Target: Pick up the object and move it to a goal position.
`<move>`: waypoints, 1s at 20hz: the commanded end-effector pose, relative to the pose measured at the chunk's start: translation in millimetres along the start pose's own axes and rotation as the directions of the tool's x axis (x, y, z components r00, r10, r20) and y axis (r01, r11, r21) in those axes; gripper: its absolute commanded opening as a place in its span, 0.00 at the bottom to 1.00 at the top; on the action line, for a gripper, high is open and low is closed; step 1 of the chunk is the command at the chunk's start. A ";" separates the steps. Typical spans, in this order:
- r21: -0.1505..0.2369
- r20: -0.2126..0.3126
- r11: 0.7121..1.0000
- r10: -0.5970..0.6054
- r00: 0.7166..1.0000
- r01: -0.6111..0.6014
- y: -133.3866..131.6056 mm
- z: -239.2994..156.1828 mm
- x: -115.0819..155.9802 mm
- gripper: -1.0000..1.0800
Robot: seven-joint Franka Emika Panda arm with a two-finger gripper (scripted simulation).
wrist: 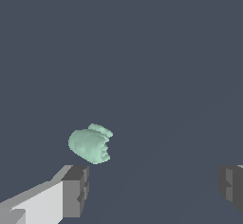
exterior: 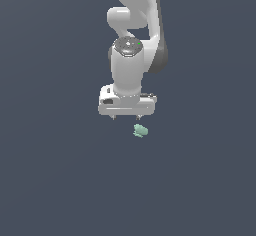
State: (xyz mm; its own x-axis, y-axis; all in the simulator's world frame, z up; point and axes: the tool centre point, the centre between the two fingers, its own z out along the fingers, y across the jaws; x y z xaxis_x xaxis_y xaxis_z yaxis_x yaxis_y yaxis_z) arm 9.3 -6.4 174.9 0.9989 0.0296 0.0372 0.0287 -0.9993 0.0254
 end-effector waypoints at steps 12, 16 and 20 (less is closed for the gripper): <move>0.023 -0.005 0.998 0.058 0.998 -0.058 1.7 1.6 6.4 0.96; 0.022 -0.005 0.998 0.058 0.998 -0.058 2.0 1.2 6.1 0.96; 0.022 -0.005 0.999 0.045 0.999 -0.045 1.2 2.4 6.0 0.96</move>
State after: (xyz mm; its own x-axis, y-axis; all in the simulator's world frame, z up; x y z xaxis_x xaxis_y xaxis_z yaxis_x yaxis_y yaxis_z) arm 15.5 -7.9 173.4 0.9988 -0.0209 0.0435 -0.0210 -0.9998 0.0012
